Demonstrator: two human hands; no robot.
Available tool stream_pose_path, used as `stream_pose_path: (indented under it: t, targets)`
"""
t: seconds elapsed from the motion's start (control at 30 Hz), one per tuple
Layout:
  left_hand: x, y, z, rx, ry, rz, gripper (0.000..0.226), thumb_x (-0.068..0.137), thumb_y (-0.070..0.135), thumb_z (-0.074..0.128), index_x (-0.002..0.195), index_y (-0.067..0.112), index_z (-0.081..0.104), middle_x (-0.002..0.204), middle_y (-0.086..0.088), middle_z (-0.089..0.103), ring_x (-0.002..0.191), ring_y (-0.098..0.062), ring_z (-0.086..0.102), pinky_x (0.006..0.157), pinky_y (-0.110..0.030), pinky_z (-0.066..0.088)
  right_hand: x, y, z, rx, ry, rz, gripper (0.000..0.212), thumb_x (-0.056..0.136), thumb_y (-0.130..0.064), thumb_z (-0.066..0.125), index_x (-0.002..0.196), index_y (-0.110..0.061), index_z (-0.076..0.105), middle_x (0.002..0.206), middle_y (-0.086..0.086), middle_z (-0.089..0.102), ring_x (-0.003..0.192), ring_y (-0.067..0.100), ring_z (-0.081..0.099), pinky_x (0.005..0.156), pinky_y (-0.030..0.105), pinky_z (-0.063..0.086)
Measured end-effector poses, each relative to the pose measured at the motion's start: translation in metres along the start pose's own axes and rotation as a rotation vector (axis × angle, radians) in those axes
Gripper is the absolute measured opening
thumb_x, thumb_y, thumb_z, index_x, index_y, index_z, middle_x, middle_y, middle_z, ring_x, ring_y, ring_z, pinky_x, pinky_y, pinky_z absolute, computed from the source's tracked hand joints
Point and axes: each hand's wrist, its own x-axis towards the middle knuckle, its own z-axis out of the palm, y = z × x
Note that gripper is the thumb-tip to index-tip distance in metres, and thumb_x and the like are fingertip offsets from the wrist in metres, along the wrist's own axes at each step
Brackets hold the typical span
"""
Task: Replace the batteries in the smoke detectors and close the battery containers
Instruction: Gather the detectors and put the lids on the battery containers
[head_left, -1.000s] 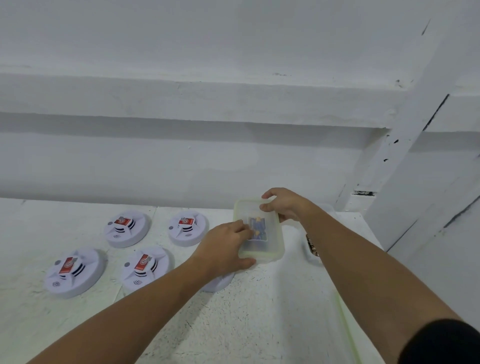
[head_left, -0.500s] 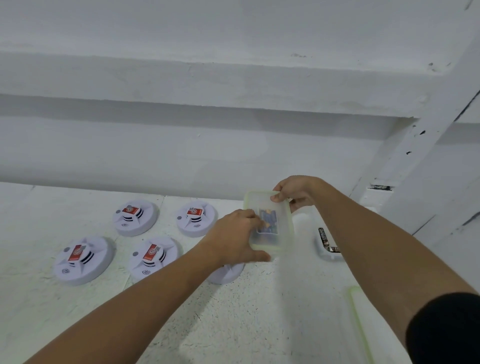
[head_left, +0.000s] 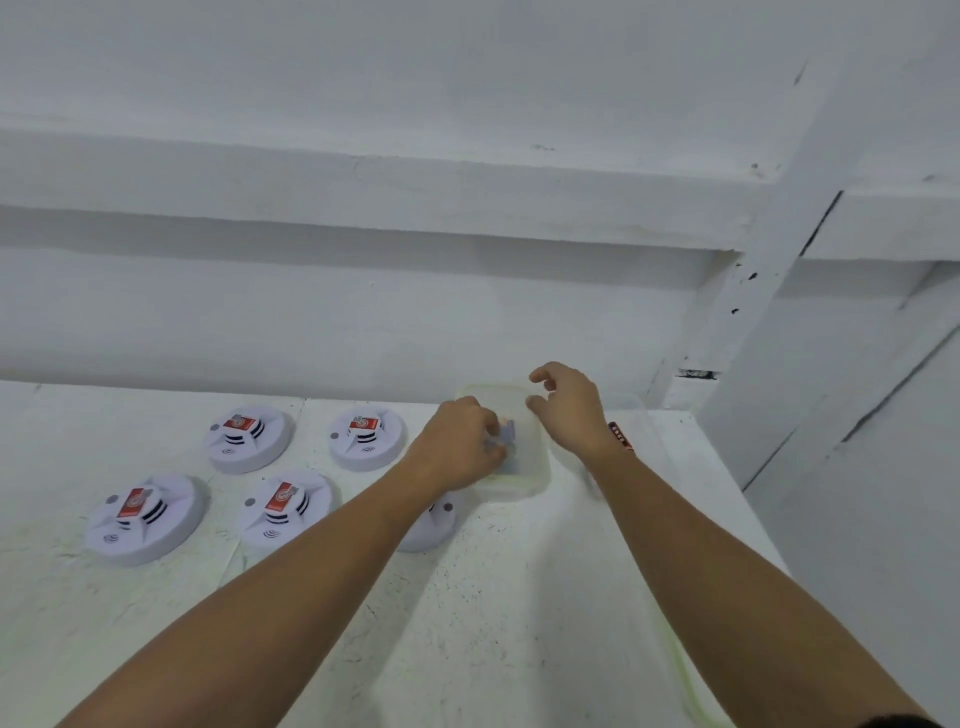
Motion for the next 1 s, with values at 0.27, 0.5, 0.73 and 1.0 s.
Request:
stream_pose_path:
  t: [0.27, 0.5, 0.73, 1.0]
  targets:
    - [-0.042, 0.057, 0.060, -0.005, 0.158, 0.345, 0.011, 0.079, 0.018, 0.060, 0.083, 0.013, 0.069, 0.083, -0.003, 0.066, 0.075, -0.026, 0.060, 0.066, -0.038, 0.052, -0.095, 0.054, -0.064, 0.184, 0.187, 0.124, 0.011, 0.085, -0.020, 0.065, 0.096, -0.019, 0.067, 0.089, -0.006, 0.066, 0.076, 0.000, 0.058, 0.058, 0.000, 0.039]
    - [-0.078, 0.128, 0.118, -0.159, -0.107, 0.045, 0.039, 0.091, 0.042, 0.053, 0.117, 0.015, 0.059, 0.114, -0.001, 0.055, 0.106, -0.020, 0.054, 0.087, -0.031, 0.046, -0.169, 0.123, -0.099, -0.049, 0.253, 0.313, 0.010, 0.086, -0.022, 0.065, 0.095, -0.018, 0.067, 0.092, -0.002, 0.065, 0.077, 0.010, 0.057, 0.069, 0.019, 0.039]
    - [-0.086, 0.148, 0.130, -0.293, -0.163, -0.135, 0.058, 0.084, 0.035, 0.064, 0.133, 0.016, 0.038, 0.114, -0.006, 0.050, 0.104, -0.024, 0.053, 0.077, -0.027, 0.038, -0.204, 0.162, -0.107, -0.289, 0.169, 0.557, 0.044, 0.088, -0.033, 0.062, 0.125, -0.010, 0.057, 0.117, 0.016, 0.055, 0.110, 0.032, 0.054, 0.094, 0.036, 0.042]
    - [-0.081, 0.139, 0.129, -0.672, -0.235, -0.344, 0.038, 0.072, 0.023, 0.080, 0.099, 0.010, 0.056, 0.096, -0.009, 0.066, 0.086, -0.023, 0.065, 0.067, -0.034, 0.053, -0.211, 0.156, -0.107, -0.052, 0.143, 0.551, 0.014, 0.090, -0.019, 0.058, 0.101, -0.011, 0.062, 0.092, 0.004, 0.063, 0.078, 0.016, 0.056, 0.063, 0.026, 0.040]
